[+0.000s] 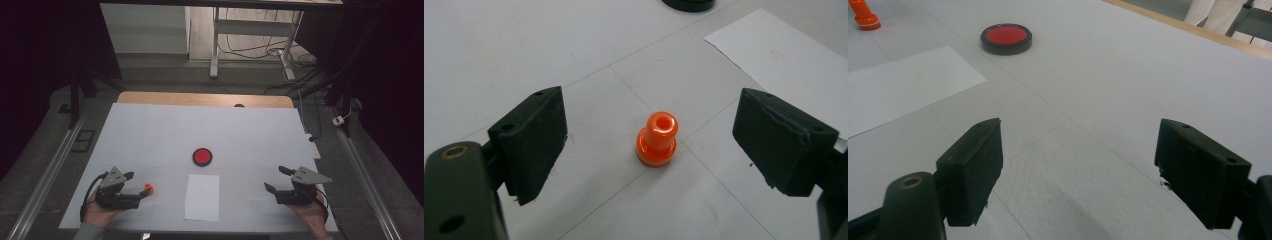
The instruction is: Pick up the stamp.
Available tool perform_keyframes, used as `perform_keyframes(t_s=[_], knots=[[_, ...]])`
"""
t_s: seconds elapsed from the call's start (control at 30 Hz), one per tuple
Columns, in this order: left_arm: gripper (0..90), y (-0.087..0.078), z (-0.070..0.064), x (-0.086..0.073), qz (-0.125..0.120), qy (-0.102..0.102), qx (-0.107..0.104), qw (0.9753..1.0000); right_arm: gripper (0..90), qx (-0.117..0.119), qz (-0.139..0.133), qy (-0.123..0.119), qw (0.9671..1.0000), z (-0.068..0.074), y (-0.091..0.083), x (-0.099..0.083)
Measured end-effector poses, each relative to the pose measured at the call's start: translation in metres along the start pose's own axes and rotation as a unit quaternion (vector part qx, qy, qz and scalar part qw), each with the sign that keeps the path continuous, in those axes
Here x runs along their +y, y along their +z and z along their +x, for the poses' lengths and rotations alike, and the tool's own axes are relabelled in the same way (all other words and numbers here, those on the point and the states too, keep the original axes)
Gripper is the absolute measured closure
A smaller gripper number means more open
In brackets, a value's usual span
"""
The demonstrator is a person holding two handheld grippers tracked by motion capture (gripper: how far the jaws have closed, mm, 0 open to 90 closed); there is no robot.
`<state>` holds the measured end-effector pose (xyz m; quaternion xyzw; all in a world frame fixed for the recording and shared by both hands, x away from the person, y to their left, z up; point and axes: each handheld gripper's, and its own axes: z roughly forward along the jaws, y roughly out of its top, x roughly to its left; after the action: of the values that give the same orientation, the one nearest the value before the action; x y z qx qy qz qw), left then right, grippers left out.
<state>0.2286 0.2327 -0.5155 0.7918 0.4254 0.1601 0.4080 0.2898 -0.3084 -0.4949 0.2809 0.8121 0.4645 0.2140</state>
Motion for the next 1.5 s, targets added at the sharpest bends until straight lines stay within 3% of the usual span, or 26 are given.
perform_keyframes(t_s=[1.0,1.17,1.5], knots=[[16.8,-0.008,-0.002,0.011,-0.021,0.01,-0.018,0.9996,25.0,0.002,0.002,0.012,0.9999,0.003,0.004,-0.004],[17.6,-0.006,-0.006,0.017,-0.011,0.025,-0.023,0.9994,25.4,0.0,0.003,0.011,0.9999,0.004,0.003,-0.004],[21.6,0.009,-0.012,0.023,0.035,0.047,-0.028,0.9979,26.3,0.002,0.004,0.011,0.9999,0.005,0.003,-0.005]])
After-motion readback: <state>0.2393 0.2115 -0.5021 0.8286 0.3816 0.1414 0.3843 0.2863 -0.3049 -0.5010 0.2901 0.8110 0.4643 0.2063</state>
